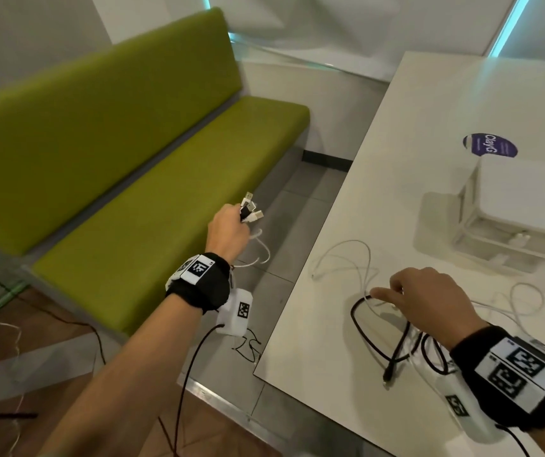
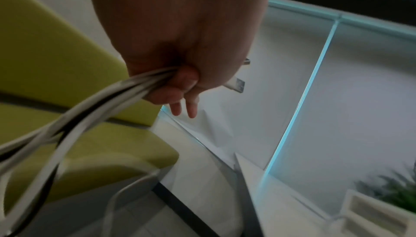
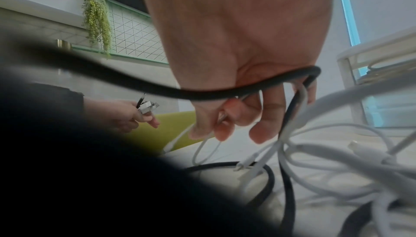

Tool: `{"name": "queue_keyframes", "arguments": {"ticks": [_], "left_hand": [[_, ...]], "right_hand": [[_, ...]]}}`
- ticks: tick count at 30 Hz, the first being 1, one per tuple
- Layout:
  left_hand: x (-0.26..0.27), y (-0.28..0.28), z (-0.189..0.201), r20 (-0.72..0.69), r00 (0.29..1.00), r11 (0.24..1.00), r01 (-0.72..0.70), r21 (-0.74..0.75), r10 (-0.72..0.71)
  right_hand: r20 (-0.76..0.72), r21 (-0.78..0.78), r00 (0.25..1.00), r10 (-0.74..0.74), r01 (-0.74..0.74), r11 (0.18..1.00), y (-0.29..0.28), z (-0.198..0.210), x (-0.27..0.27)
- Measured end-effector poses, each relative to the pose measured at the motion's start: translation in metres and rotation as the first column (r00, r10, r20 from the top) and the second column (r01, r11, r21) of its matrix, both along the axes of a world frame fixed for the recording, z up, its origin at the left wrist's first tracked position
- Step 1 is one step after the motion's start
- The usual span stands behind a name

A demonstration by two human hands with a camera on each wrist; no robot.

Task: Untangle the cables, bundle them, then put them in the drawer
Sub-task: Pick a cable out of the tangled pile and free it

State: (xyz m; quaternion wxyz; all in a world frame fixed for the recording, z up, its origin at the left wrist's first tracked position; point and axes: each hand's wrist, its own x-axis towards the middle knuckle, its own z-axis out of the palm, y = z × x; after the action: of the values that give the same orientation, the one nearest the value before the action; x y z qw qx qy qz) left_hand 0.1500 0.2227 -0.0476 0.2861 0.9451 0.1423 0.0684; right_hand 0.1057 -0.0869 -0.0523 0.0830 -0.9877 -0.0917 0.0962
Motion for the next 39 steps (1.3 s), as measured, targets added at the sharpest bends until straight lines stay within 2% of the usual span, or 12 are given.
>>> {"name": "queue_keyframes", "arguments": {"ticks": [5, 8, 11, 16, 19, 21, 24, 27, 29, 31, 35, 39], "left_hand": [[-0.006, -0.034, -0.002, -0.023, 0.985, 0.934, 0.154, -0.323, -0.170], [-0.014, -0.062, -0.001, -0.075, 0.952, 0.894, 0.249, -0.372, -0.296], [-0.015, -0.087, -0.010, -0.105, 0.940, 0.920, 0.290, -0.266, -0.326], [-0.019, -0.129, -0.022, -0.221, 0.928, 0.939, 0.328, 0.107, -0.299], [-0.019, -0.140, -0.023, -0.207, 0.935, 0.928, 0.327, 0.178, -0.290], [-0.018, -0.140, -0.024, -0.205, 0.929, 0.926, 0.342, 0.162, -0.307], [-0.021, -0.139, -0.014, -0.198, 0.905, 0.910, 0.401, 0.102, -0.377], [-0.028, -0.142, 0.011, -0.132, 0.871, 0.876, 0.482, 0.034, -0.474], [-0.031, -0.149, 0.030, -0.068, 0.834, 0.837, 0.545, -0.052, -0.547], [-0.035, -0.158, 0.047, 0.006, 0.816, 0.803, 0.570, -0.177, -0.578], [-0.042, -0.177, 0.060, 0.118, 0.835, 0.771, 0.544, -0.330, -0.538], [-0.046, -0.197, 0.060, 0.185, 0.903, 0.748, 0.425, -0.510, -0.387]], "right_hand": [[0.005, 0.051, 1.000, -0.027, 0.027, 0.998, -0.006, 0.002, -0.002], [0.001, 0.040, 1.000, -0.026, 0.026, 0.999, -0.011, 0.004, -0.005], [0.003, 0.049, 1.000, -0.028, 0.028, 0.998, -0.015, 0.006, -0.006], [-0.013, 0.074, 1.000, -0.017, 0.018, 0.997, -0.022, 0.004, -0.009], [-0.009, 0.074, 0.999, -0.035, 0.035, 0.997, -0.030, 0.001, -0.010], [-0.029, 0.083, 0.998, -0.052, 0.054, 0.995, -0.035, 0.002, -0.012], [0.004, 0.099, 1.000, -0.023, 0.023, 0.995, -0.037, 0.010, -0.016], [0.109, 0.095, 0.994, 0.019, -0.029, 0.995, -0.034, 0.018, -0.018], [0.160, 0.094, 0.986, 0.041, -0.057, 0.994, -0.030, 0.023, -0.019], [0.198, 0.179, 0.980, 0.014, -0.051, 0.983, -0.029, 0.025, -0.019], [0.295, 0.394, 0.950, -0.099, -0.027, 0.919, -0.040, 0.032, -0.021], [0.277, 0.442, 0.943, -0.183, 0.044, 0.896, -0.057, 0.035, -0.025]]}}
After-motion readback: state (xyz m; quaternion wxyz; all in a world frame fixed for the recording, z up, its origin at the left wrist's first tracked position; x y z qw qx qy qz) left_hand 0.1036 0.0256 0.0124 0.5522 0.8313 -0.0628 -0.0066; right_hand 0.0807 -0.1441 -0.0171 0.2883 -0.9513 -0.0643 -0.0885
